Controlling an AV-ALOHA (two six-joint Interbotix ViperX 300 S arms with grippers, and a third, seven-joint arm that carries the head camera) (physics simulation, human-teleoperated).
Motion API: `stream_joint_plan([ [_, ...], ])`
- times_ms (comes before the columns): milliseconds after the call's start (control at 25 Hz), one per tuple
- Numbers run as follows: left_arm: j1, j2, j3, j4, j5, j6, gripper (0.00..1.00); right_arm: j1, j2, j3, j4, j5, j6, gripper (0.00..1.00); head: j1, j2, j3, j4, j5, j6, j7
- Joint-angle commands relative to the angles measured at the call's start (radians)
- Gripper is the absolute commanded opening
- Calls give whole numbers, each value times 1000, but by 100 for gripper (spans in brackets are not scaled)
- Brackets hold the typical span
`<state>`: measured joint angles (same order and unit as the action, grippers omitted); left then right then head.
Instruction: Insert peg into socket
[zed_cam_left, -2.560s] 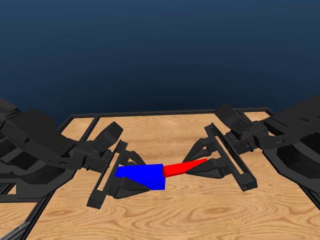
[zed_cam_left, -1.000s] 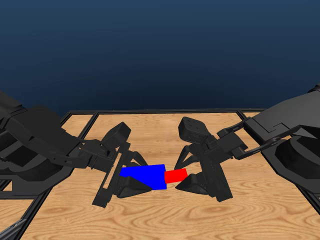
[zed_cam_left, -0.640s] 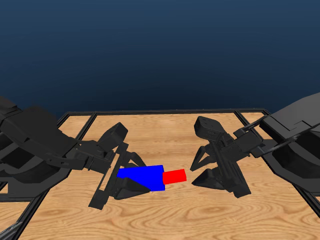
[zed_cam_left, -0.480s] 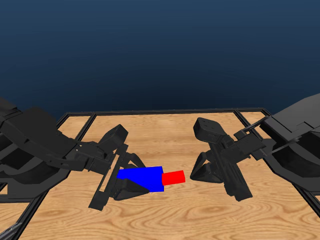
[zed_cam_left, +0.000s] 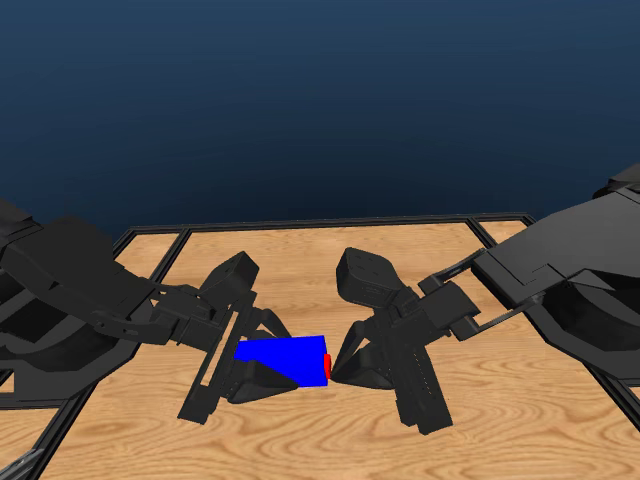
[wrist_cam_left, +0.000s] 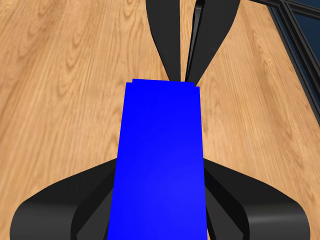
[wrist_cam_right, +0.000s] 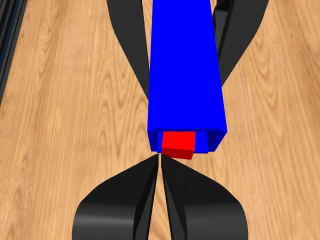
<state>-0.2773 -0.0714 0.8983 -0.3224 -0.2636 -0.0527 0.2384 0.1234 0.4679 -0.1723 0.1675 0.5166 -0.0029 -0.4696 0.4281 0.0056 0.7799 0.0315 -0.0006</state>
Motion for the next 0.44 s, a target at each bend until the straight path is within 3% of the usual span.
stream_joint_plan([
  [40, 1, -23, -31, 10, -21, -4, 0, -15, -3, -46, 29, -84, -60, 0, -1, 2, -19, 0, -12, 1, 0],
  [240, -2, -23, -30, 16, -17, -8, 0, -19, 5, -18, 69, -106, -96, 0, -2, 1, -20, 0, -16, 2, -2],
  [360, -2, -24, -24, 15, -15, -14, 0, -12, -19, 35, 102, -119, -84, 0, 1, -1, -22, 1, -21, 4, -5],
  [440, -5, -21, -15, 14, -22, -18, 0, -20, -68, 127, 151, -173, -77, 0, 3, -5, -23, 1, -25, 2, -7],
])
